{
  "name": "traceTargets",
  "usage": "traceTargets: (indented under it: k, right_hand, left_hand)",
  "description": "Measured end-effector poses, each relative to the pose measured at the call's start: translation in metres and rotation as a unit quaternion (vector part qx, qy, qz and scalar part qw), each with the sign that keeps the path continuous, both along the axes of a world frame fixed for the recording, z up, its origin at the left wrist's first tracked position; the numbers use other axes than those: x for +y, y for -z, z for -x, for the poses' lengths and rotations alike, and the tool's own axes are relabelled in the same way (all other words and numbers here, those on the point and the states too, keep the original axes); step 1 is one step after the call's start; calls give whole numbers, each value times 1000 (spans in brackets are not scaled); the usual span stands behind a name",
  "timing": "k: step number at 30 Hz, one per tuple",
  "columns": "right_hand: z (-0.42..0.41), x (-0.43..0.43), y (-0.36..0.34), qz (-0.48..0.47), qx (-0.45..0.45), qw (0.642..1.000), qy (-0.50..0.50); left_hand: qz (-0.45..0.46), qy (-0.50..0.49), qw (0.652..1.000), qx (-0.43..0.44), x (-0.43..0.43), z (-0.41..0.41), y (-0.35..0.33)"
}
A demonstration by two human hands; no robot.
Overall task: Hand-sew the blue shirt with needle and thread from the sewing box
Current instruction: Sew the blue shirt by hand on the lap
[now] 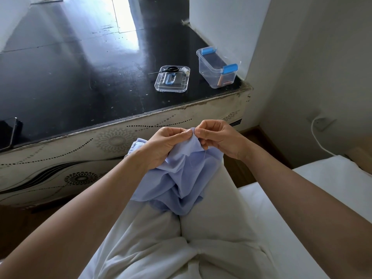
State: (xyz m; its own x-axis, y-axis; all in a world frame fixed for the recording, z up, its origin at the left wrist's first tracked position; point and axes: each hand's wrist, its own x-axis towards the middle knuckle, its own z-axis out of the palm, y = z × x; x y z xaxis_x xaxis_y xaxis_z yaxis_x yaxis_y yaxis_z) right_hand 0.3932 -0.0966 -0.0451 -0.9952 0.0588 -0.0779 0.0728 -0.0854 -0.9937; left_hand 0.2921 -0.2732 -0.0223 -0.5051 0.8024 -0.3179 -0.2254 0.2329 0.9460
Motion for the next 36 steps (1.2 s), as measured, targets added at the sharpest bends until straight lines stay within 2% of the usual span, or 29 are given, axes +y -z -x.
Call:
traceTargets:
  k: [3,6,12,16,17,20,21,23,24,25,26,28,30,32,33,34,36]
  right_hand:
    - [5,0,1,-131,50,986,89]
    - [12,-3,1,-251,146,945,148]
    - [16,-13,-3,-345,210,900,162]
    - [18,-25,-3,-422,248,849,199]
    - [18,-28,-5,-422,254,849,192]
    - [18,-33,-12,-368,272,877,150]
    - [17,-34,-14,-325,264,900,119]
    - [10,-33,-19,-151,187,970,17]
    - [5,-31,-22,-48,130,989,-49]
    - [0,-28,-23,40,63,989,-125]
    - [-5,-24,-25,101,-7,973,-209]
    - [-10,-19,-27,150,-107,907,-379]
    - [-14,-18,-27,162,-137,852,-479]
    - [-16,-14,-29,179,-149,847,-478]
    - [-16,-12,-30,190,-147,865,-440]
    - [-15,-11,-30,198,-142,898,-367]
    - [-9,-13,-31,165,-133,967,-139]
  left_hand:
    - [14,-70,997,-3,3,0,-1]
    - [43,-117,992,-11,8,-3,-4]
    - [50,-124,990,-33,13,-5,-6]
    - [63,-119,990,-31,12,-5,-4]
    - [69,-129,989,-36,13,-5,-3]
    - [105,-184,976,-54,19,-2,-3]
    - [112,-202,971,-65,20,0,-2]
    - [94,-227,964,-98,22,4,0]
    - [76,-237,962,-115,22,6,1]
    - [63,-248,958,-129,22,8,1]
    - [57,-260,954,-136,21,9,2]
    - [60,-285,947,-135,20,13,2]
    - [56,-306,941,-132,19,17,2]
    - [42,-311,938,-145,18,18,2]
    - [35,-309,938,-153,18,17,1]
    - [29,-304,939,-159,18,17,1]
    - [19,-292,941,-169,18,15,0]
